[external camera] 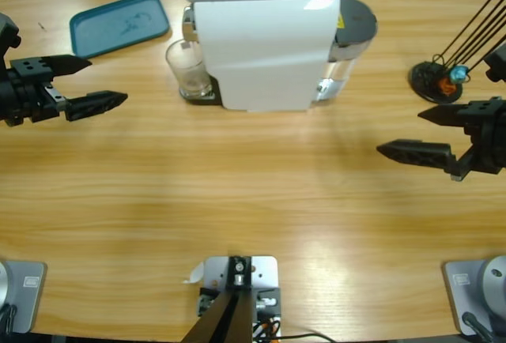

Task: Pour coffee

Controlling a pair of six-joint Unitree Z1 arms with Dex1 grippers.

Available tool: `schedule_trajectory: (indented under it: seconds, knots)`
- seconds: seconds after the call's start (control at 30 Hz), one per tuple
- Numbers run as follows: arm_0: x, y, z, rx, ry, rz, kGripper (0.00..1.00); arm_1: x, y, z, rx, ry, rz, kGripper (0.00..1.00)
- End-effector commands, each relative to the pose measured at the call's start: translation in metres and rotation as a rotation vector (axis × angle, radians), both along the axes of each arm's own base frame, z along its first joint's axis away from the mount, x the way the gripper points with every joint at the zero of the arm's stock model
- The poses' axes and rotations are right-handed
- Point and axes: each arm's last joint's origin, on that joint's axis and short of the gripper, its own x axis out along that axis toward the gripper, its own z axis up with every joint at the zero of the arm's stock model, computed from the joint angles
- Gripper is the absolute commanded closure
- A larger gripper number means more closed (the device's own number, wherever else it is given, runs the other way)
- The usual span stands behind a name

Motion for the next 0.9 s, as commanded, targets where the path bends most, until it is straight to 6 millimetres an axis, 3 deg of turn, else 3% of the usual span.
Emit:
schedule_trajectory:
  seconds: [0.03, 0.9]
  knots:
    - [0.0006, 0.0036, -0.0111, 0.021, 0.037, 0.032, 0.000, -0.0014, 0.0004, -0.0095, -0.014, 0.029, -0.010, 0.000]
    - [0.0008, 0.0024, -0.0131, -0.006, 0.080, 0.058, 0.000, -0.0018, 0.0002, -0.0081, -0.003, 0.031, -0.022, 0.000]
